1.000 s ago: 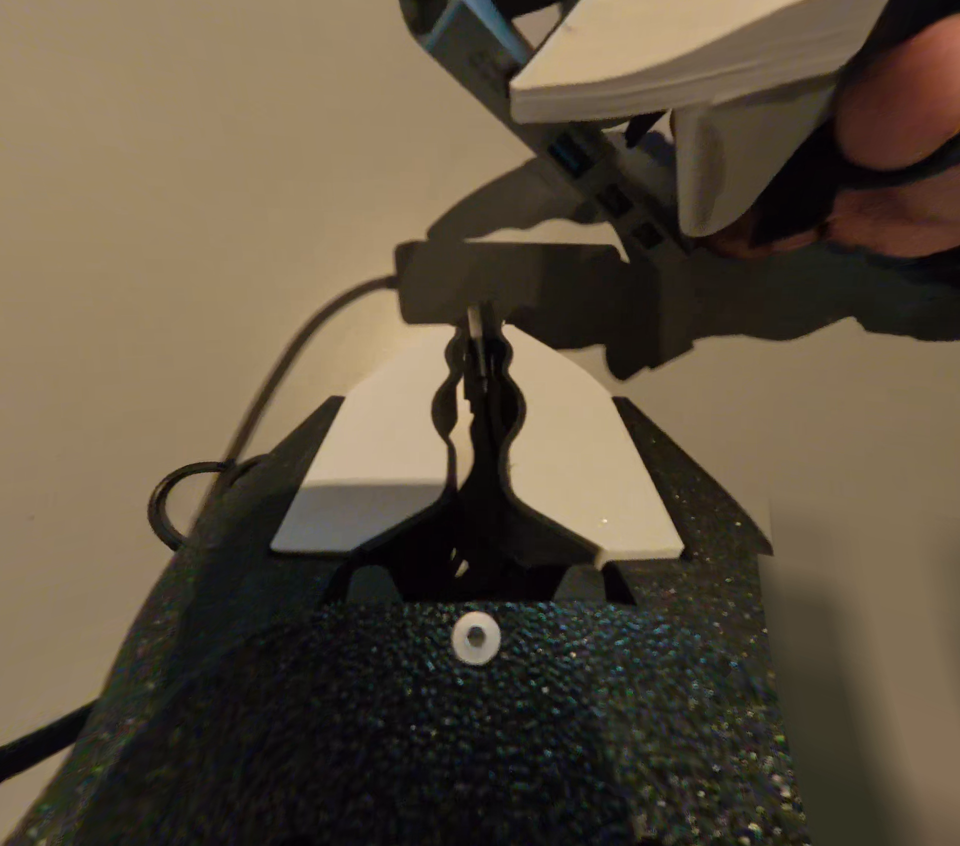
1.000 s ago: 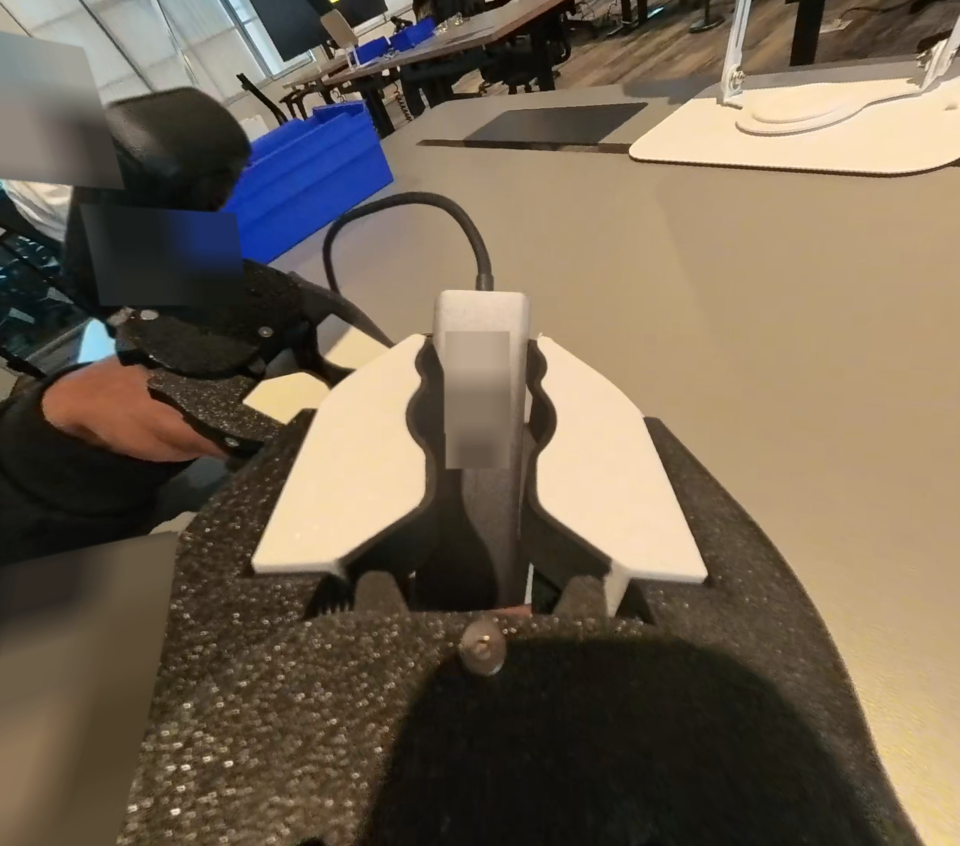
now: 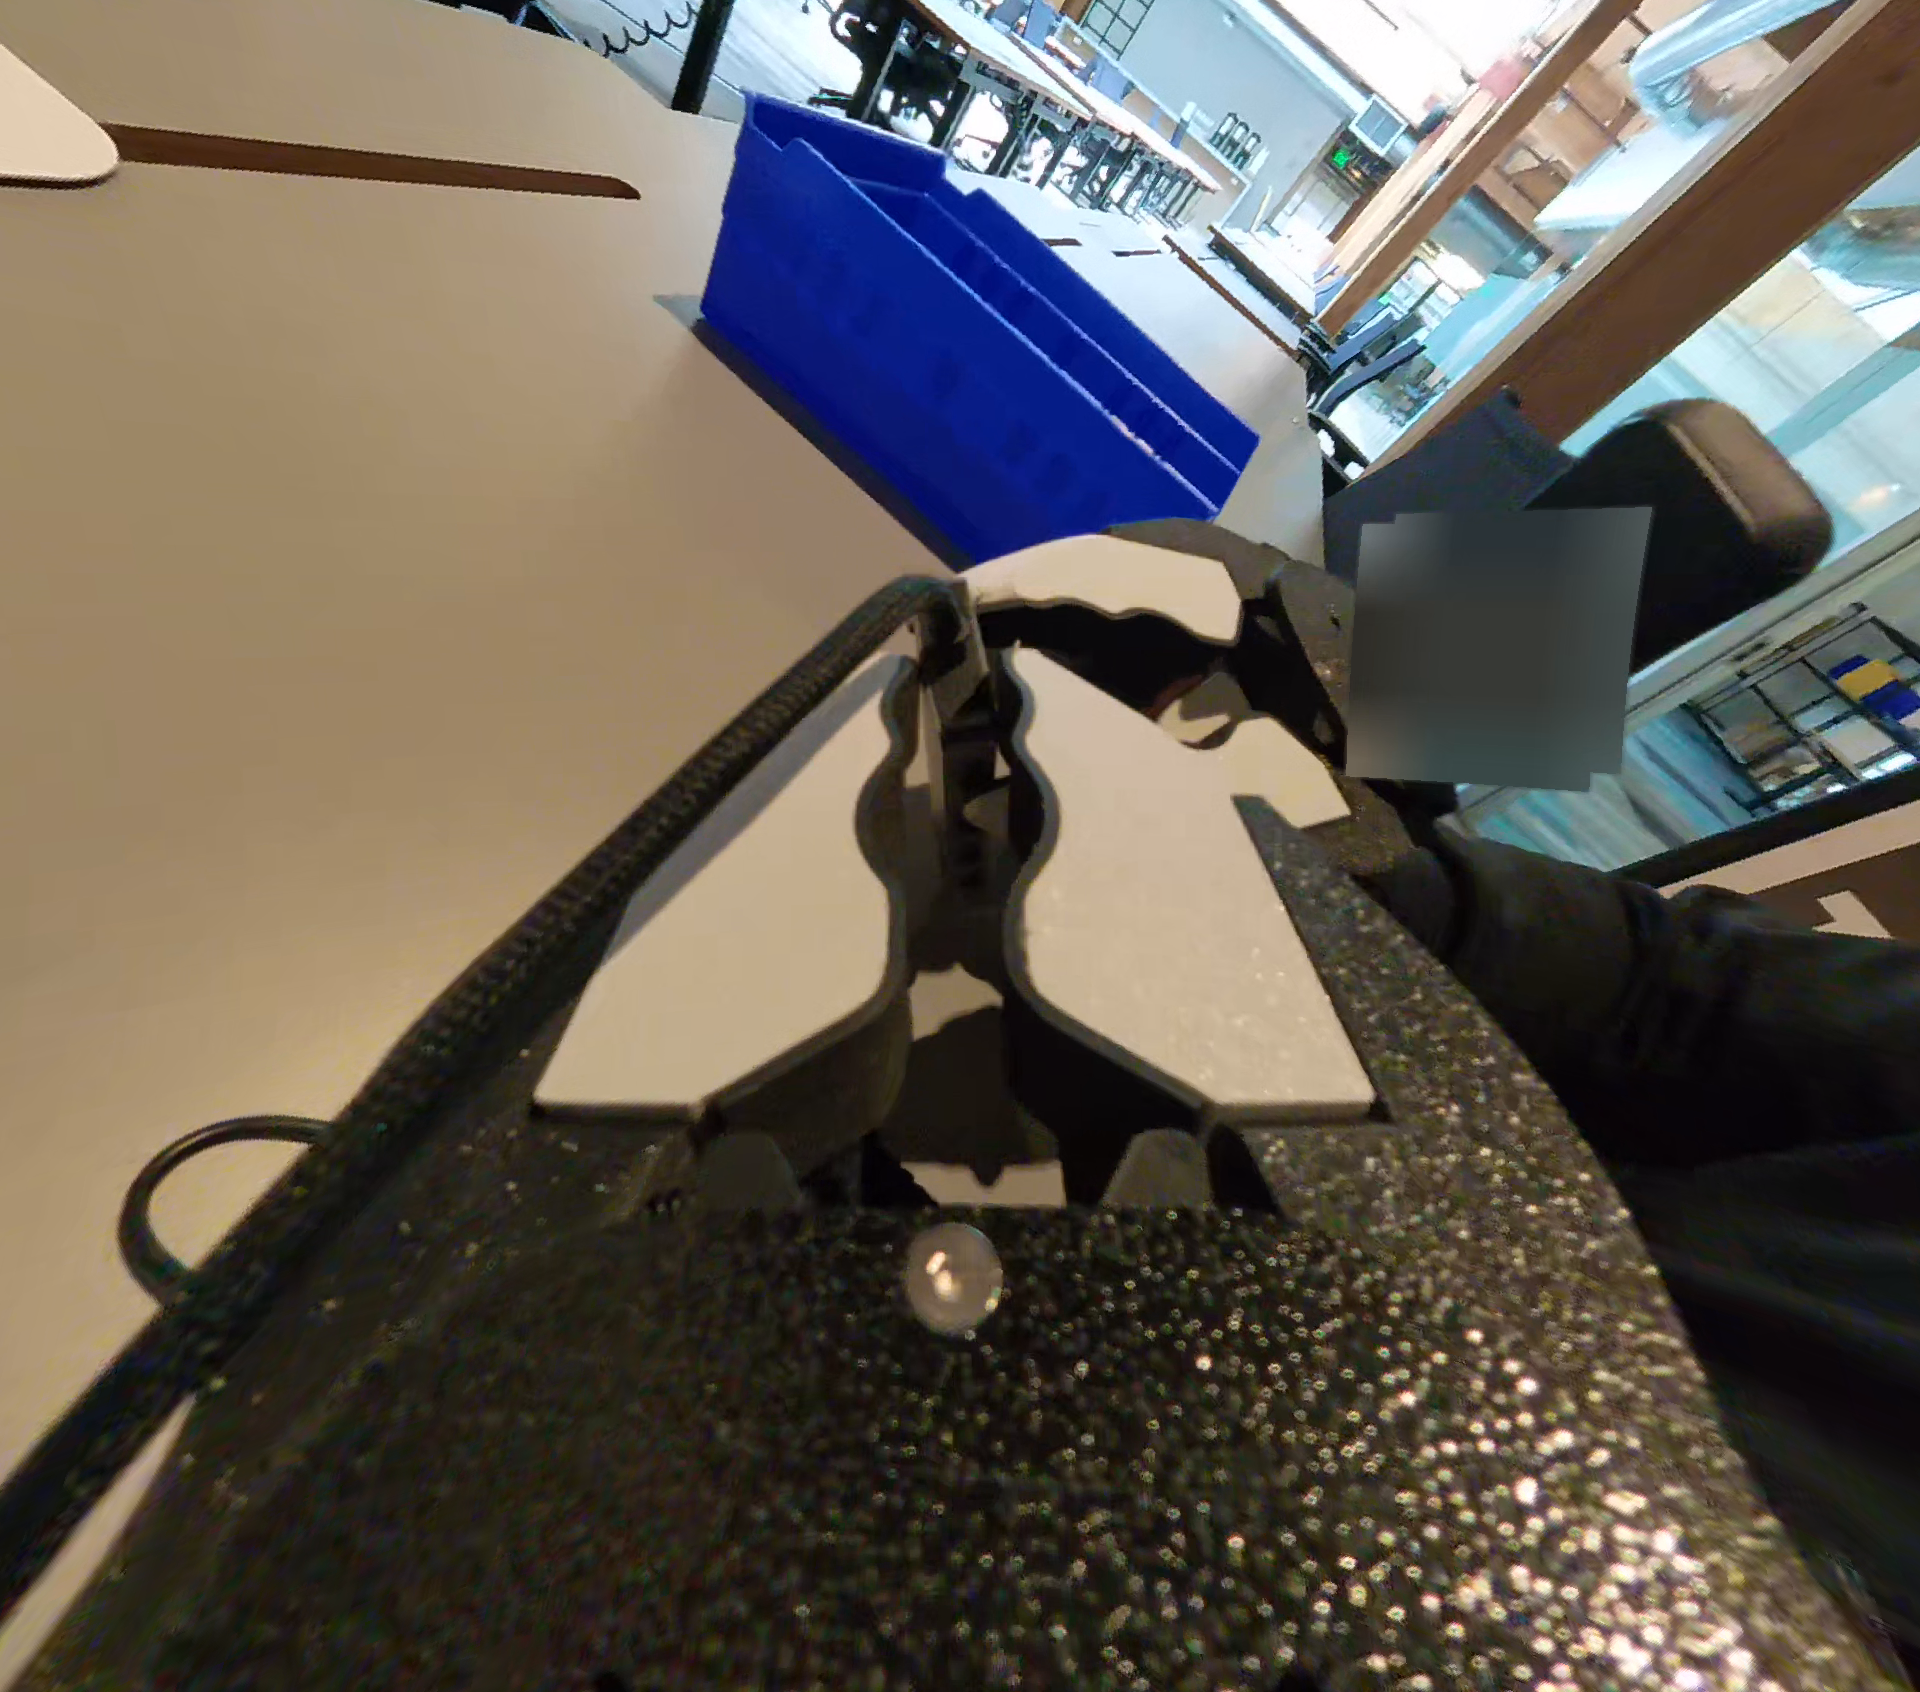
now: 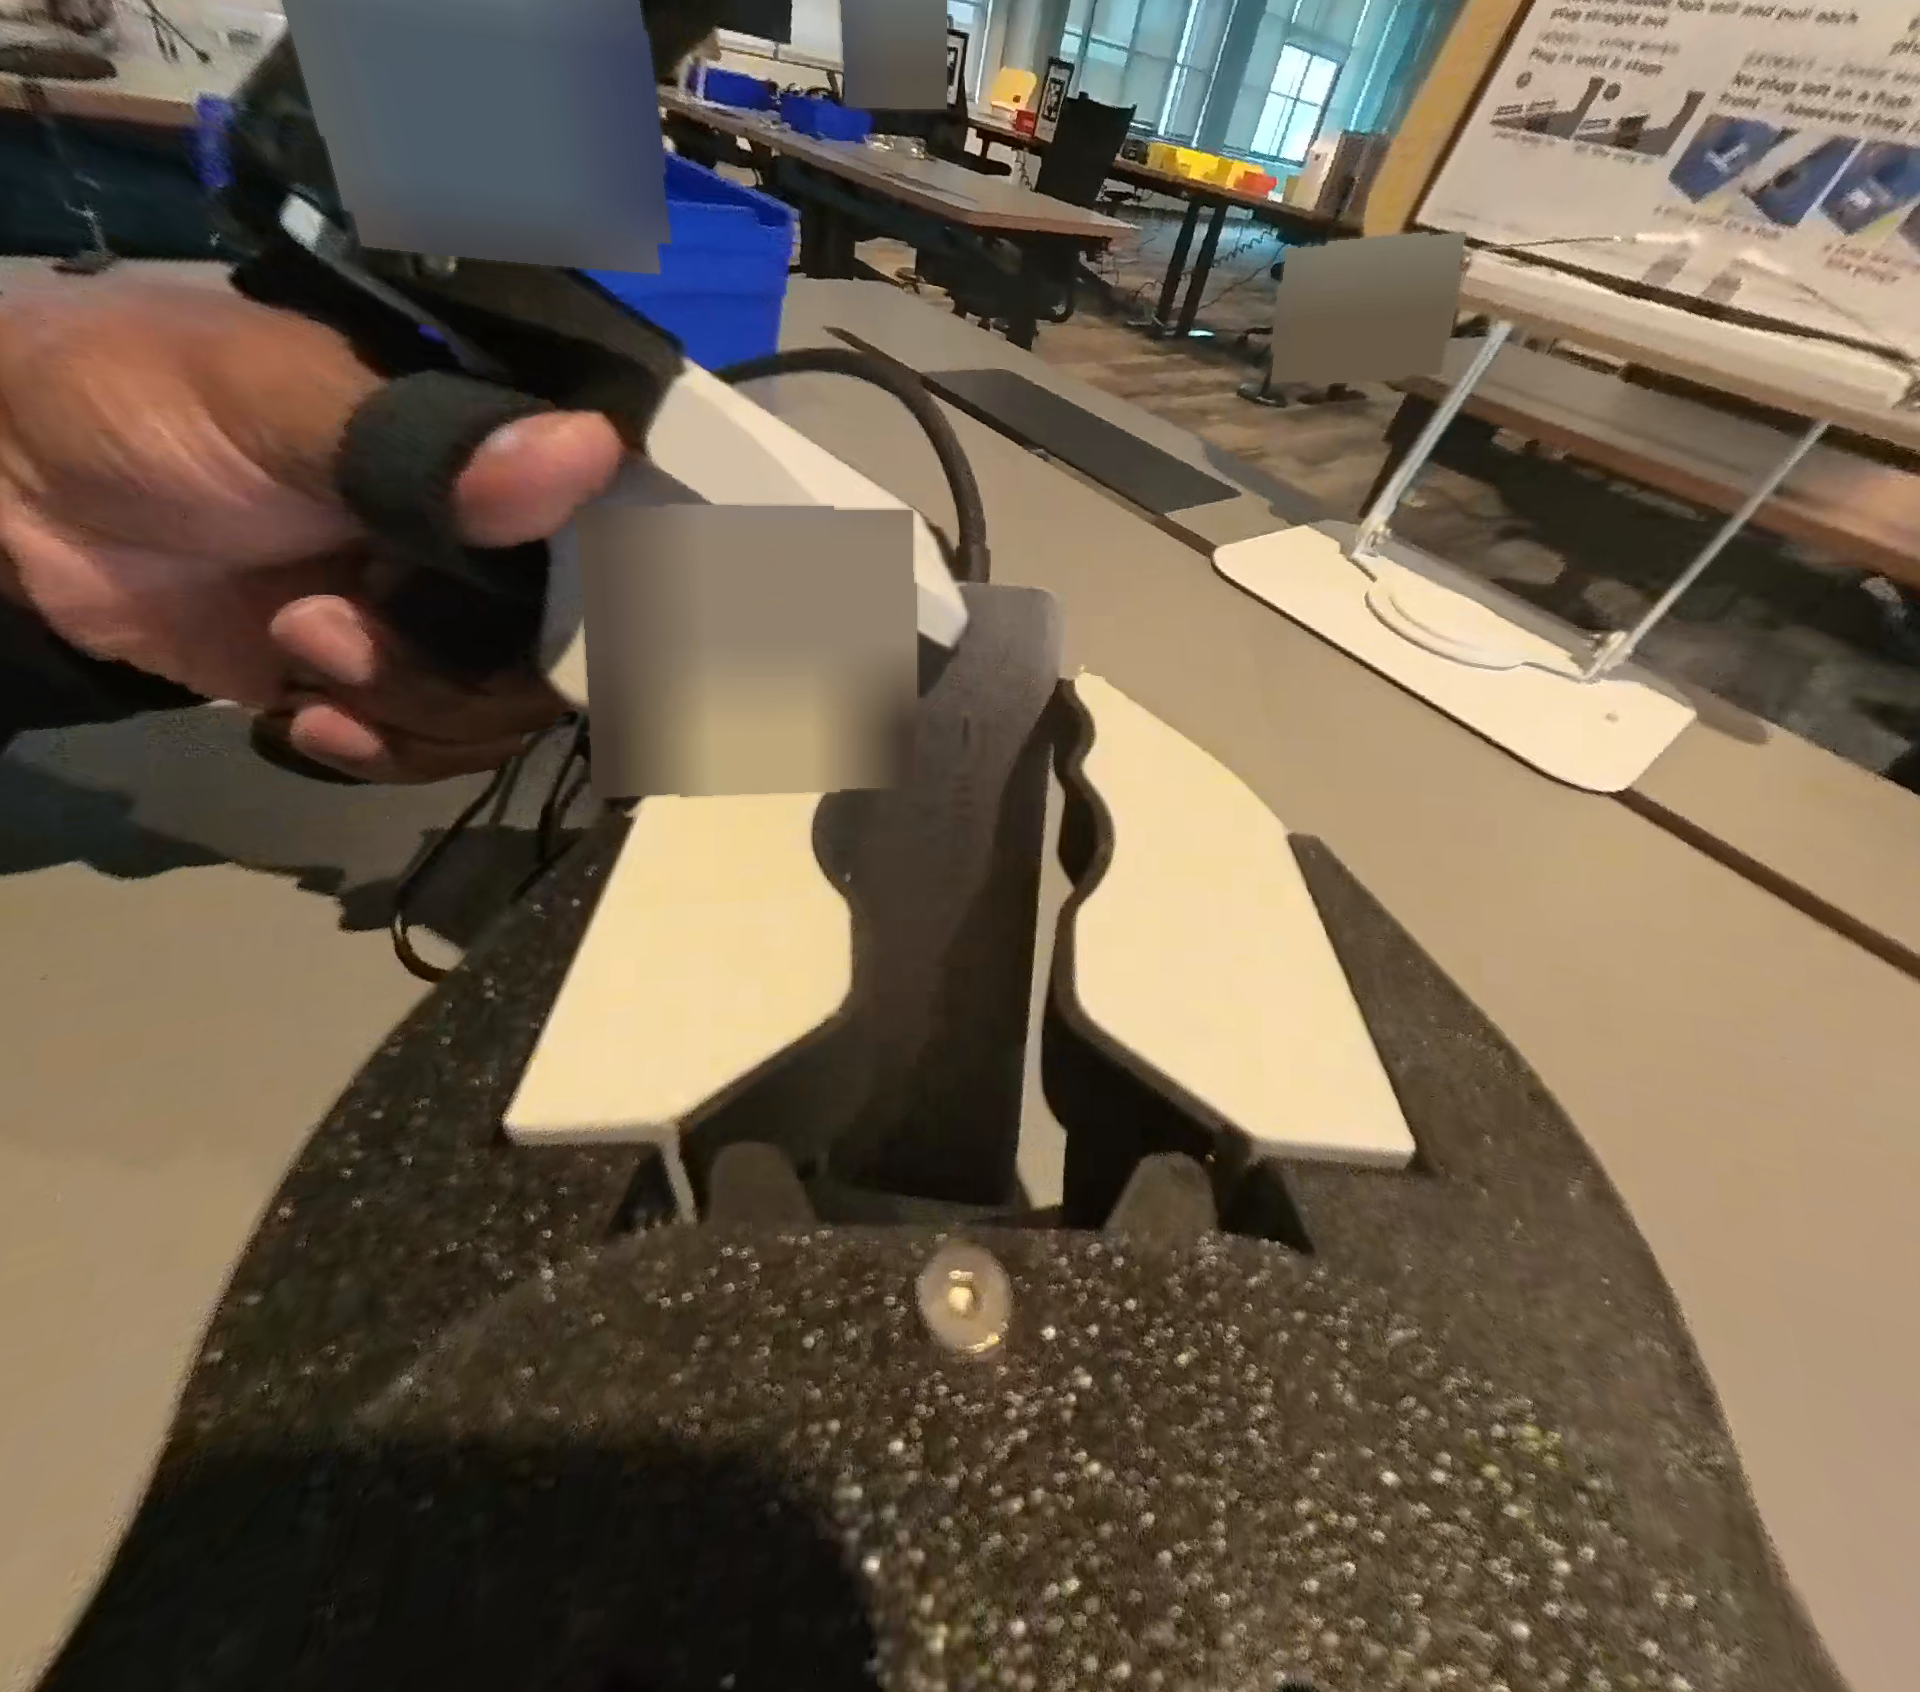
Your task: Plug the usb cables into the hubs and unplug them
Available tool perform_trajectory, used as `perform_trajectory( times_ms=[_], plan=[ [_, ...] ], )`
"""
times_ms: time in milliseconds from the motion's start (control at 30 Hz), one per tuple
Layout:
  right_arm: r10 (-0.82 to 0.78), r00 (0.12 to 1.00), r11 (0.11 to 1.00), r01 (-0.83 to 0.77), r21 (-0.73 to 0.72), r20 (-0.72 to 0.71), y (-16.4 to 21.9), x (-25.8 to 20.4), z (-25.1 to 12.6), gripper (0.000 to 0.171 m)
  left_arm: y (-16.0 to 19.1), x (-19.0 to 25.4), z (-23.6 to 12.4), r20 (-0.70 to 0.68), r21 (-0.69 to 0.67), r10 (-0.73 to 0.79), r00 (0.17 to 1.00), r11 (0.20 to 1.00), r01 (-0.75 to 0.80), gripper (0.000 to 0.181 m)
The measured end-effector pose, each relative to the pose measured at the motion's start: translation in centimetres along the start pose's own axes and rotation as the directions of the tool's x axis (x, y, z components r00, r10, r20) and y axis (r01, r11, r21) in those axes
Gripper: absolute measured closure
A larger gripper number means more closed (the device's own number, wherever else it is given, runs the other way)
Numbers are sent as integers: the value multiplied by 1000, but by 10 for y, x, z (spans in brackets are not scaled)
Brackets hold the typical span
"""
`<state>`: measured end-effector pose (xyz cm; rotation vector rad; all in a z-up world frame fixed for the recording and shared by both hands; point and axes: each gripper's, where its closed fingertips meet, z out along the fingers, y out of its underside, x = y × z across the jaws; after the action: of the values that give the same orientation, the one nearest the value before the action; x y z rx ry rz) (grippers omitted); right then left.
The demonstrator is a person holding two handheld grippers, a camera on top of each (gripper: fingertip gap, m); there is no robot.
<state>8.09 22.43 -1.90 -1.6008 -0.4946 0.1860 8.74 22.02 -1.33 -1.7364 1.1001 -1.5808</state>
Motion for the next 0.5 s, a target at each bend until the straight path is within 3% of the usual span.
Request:
perform_trajectory(
  times_ms=[33, 167, 267, 400, 500],
  plan=[
    [-12, 1000, 1000, 12, -3, -7, 1, 0, 1, 136, 1, -1, 0, 11, -1, 13, 1000, 1000, -13, 168],
    [15, 999, 1000, -15, -4, 45, 2, -2, 0, 138, 2, -6, -2, 40, -21, 81, 996, 997, -81, 170],
    [160, 967, 987, -162, -7, 197, -3, -5, -6, 130, 2, -6, -5, 35, -37, 122, 992, 992, -120, 170],
    [421, 801, 906, -393, -158, 426, 4, -16, -17, 129, 3, 3, -8, -33, -53, 145, 989, 988, -146, 171],
    [513, 695, 856, -461, -236, 504, 9, -22, -24, 137, 7, 13, -7, -88, -77, 159, 983, 983, -166, 170]
  ],
)
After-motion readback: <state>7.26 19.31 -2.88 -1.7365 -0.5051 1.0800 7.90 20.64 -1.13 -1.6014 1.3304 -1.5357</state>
